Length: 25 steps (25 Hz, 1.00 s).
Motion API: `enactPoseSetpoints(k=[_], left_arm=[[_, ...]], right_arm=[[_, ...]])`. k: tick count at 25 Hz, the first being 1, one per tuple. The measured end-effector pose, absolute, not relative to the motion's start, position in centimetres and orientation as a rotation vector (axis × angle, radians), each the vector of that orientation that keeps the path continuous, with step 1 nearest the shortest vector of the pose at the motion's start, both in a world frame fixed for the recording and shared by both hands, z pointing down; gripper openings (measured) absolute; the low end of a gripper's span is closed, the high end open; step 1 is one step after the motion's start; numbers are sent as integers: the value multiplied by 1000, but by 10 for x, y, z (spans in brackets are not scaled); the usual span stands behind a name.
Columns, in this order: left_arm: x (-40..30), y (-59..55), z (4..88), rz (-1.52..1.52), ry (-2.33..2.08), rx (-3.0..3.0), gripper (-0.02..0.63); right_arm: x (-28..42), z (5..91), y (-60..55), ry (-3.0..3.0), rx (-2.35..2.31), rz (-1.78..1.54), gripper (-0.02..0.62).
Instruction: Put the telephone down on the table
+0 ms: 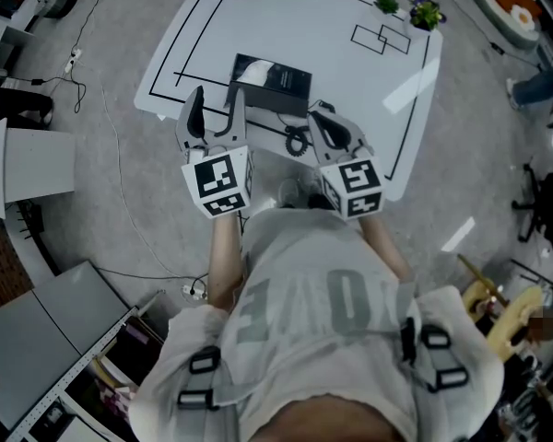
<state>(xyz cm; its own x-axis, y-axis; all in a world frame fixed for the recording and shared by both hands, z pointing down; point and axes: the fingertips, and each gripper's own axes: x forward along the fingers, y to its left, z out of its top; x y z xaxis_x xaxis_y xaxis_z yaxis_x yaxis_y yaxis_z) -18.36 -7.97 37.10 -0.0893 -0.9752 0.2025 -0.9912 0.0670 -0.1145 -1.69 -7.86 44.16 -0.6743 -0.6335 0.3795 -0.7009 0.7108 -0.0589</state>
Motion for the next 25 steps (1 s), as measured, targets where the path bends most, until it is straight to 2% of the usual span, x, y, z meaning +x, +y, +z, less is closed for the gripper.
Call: enactPoseSetpoints(k=[3, 7, 9, 25], left_arm=[[-184, -78, 359, 357, -2327, 2086, 134], [-188, -76, 350, 382, -2422, 2062, 36], [-188, -76, 350, 390, -2450, 2041, 10], [-162, -86, 359, 288, -2392, 2058, 6]], right_arm=[[-15, 438, -87, -2592, 1061, 267, 8], [-14, 433, -97, -2593, 1081, 252, 8], [-13, 434, -102, -2591, 1088, 239, 8], [-19, 430, -120, -2630, 1060, 247, 8]])
